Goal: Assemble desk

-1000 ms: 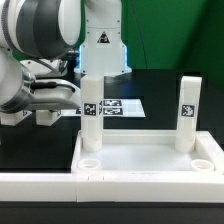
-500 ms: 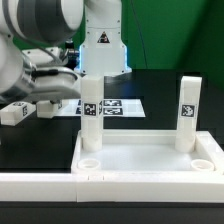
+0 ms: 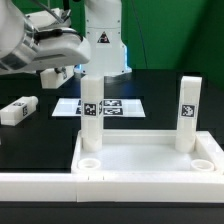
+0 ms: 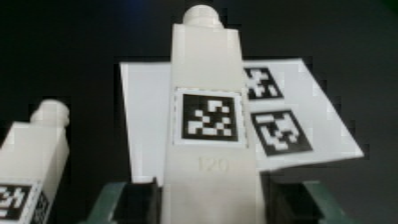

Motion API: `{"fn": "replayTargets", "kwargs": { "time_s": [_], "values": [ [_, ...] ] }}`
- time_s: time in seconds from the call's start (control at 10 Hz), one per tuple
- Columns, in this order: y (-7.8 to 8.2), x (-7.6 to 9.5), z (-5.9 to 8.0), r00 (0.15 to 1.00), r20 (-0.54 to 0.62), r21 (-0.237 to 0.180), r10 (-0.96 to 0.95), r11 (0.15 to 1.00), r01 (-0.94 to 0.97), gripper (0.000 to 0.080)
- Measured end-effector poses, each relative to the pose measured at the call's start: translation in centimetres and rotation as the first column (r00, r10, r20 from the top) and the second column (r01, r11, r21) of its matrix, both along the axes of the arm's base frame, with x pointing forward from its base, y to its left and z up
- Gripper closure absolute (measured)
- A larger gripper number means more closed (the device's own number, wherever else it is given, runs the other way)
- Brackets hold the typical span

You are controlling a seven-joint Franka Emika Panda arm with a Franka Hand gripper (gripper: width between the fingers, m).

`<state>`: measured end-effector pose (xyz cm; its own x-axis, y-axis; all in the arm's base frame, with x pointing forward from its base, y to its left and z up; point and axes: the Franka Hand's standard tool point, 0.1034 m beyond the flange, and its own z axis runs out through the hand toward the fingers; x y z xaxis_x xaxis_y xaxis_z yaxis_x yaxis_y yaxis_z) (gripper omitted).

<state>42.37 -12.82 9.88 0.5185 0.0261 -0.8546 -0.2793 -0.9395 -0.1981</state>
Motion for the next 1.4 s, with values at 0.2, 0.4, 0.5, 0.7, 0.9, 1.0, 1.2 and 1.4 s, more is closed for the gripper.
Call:
{"fn": "replayTargets", "kwargs": {
  "time_s": [0.2,0.4,0.5,0.7,0.9,1.0,1.2,1.4],
  "values": [
    [0.2,-0.1,-0.8,0.994,-0.107,0.027,0.013,1.0,-0.01,0.0511],
    [-0.2,1.9,1.2,0.998,-0.046,0.024,0.04,0.999,-0.039,0.0511],
    [-0.6,3.1,3.1,0.999,-0.009,0.021,0.051,0.999,-0.051,0.0511],
    [-0.8,6.5,5.7,0.99,0.125,-0.021,0.072,0.997,-0.07,0.0511],
    [2.8,8.7,9.7,0.957,0.284,-0.133,0.052,0.991,-0.014,0.0511],
    [5.3,9.2,10.2,0.947,0.319,-0.18,0.051,0.984,0.008,0.0511],
    [8.2,11.5,11.7,0.908,0.411,-0.224,0.08,0.974,0.015,0.0511],
    [8.5,13.3,12.1,0.825,0.559,-0.248,0.079,0.966,0.076,0.0511]
  ]
}}
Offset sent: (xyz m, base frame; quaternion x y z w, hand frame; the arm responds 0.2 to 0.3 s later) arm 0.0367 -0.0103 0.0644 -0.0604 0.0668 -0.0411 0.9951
